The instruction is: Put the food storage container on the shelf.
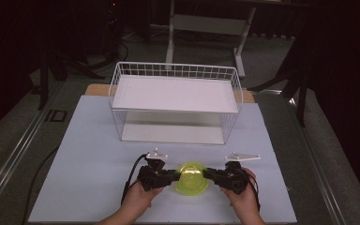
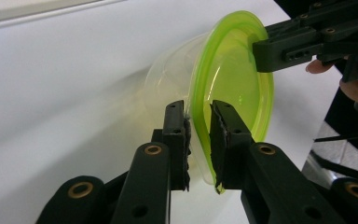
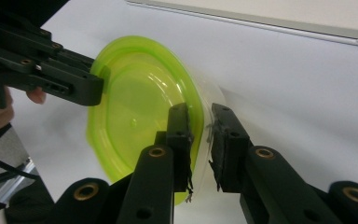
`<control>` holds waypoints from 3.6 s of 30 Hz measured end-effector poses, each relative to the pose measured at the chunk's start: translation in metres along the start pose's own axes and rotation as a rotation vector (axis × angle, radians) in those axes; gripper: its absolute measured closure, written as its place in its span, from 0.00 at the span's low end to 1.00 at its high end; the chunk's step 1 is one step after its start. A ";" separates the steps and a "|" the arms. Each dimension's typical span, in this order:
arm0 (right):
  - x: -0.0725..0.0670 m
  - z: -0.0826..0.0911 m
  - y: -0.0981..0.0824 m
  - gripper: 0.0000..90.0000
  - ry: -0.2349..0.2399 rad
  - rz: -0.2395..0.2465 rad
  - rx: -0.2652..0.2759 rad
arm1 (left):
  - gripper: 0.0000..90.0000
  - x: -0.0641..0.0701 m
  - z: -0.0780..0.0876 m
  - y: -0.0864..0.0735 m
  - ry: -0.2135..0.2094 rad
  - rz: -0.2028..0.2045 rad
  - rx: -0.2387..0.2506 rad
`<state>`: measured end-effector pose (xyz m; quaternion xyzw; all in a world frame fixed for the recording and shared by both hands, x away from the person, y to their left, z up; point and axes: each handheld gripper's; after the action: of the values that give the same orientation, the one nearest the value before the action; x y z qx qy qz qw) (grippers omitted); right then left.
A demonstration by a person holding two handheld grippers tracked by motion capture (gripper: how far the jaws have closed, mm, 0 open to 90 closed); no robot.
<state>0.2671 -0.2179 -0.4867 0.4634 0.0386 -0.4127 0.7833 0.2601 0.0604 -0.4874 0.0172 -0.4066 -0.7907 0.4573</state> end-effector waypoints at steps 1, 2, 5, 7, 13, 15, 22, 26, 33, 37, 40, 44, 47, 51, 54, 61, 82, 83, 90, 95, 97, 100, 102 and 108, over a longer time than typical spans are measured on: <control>-0.003 -0.001 0.000 0.88 -0.010 0.016 -0.002 | 0.90 -0.001 0.001 -0.001 0.003 -0.005 0.011; -0.003 -0.001 0.000 0.88 -0.010 0.016 -0.002 | 0.90 -0.002 0.002 -0.001 0.003 -0.004 0.017; -0.006 -0.003 0.000 0.88 -0.030 0.035 -0.008 | 0.91 -0.005 0.005 -0.002 -0.011 -0.010 0.045; -0.010 -0.001 0.003 0.88 -0.032 0.045 0.001 | 0.91 -0.006 0.007 -0.001 -0.010 -0.018 0.058; -0.018 0.006 0.021 0.89 -0.028 0.062 0.043 | 0.91 -0.008 0.022 0.015 -0.005 -0.049 0.098; -0.018 0.006 0.021 0.89 -0.028 0.062 0.043 | 0.91 -0.008 0.024 0.019 0.000 -0.059 0.106; -0.023 0.007 0.052 0.89 -0.045 0.079 0.086 | 0.91 -0.015 0.037 0.041 0.020 -0.061 0.169; -0.023 0.005 0.065 0.88 -0.054 0.085 0.091 | 0.91 -0.021 0.039 0.049 0.036 -0.073 0.192; -0.017 -0.009 0.082 0.88 -0.061 0.066 0.097 | 0.90 -0.037 0.034 0.057 0.054 -0.067 0.213; -0.010 -0.020 0.086 0.88 -0.067 0.057 0.091 | 0.90 -0.047 0.027 0.057 0.082 -0.080 0.224; -0.004 -0.029 0.089 0.88 -0.065 0.039 0.083 | 0.90 -0.055 0.020 0.058 0.108 -0.074 0.225; 0.002 -0.041 0.092 0.89 -0.073 0.014 0.073 | 0.89 -0.069 0.008 0.059 0.122 -0.059 0.221; 0.007 -0.049 0.093 0.89 -0.079 0.004 0.070 | 0.89 -0.077 -0.001 0.060 0.130 -0.044 0.212; 0.015 -0.058 0.093 0.89 -0.093 -0.016 0.055 | 0.89 -0.083 -0.009 0.060 0.132 -0.031 0.193; 0.019 -0.062 0.092 0.89 -0.107 -0.022 0.056 | 0.89 -0.085 -0.013 0.062 0.142 -0.039 0.185; 0.027 -0.069 0.093 0.88 -0.116 -0.034 0.067 | 0.89 -0.088 -0.016 0.068 0.147 -0.057 0.183; 0.037 -0.083 0.097 0.81 -0.175 -0.006 0.141 | 0.80 -0.100 -0.027 0.068 0.173 -0.108 0.251; 0.037 -0.084 0.097 0.81 -0.182 0.000 0.147 | 0.79 -0.101 -0.028 0.068 0.168 -0.108 0.259; 0.036 -0.090 0.096 0.70 -0.239 0.025 0.203 | 0.72 -0.108 -0.035 0.070 0.213 -0.119 0.302; 0.038 -0.095 0.095 0.66 -0.268 0.034 0.229 | 0.66 -0.107 -0.039 0.073 0.251 -0.142 0.318; 0.037 -0.097 0.095 0.64 -0.276 0.044 0.240 | 0.65 -0.107 -0.041 0.074 0.256 -0.143 0.323; 0.037 -0.099 0.097 0.62 -0.283 0.049 0.241 | 0.62 -0.109 -0.041 0.074 0.246 -0.145 0.323; 0.036 -0.098 0.097 0.61 -0.279 0.053 0.247 | 0.60 -0.109 -0.041 0.074 0.252 -0.152 0.327; 0.024 -0.092 0.094 0.57 -0.292 0.113 0.250 | 0.56 -0.106 -0.033 0.065 0.221 -0.115 0.335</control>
<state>0.3765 -0.1413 -0.4842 0.4936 -0.1529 -0.4323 0.7390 0.3816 0.1014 -0.5032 0.2029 -0.4782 -0.7300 0.4441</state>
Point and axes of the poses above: each handheld gripper's, and its own axes: z roughly backward along the jaws, y roughly out of its top, x roughly to its right, and after that the axes turned 7 degrees about y, right-handed
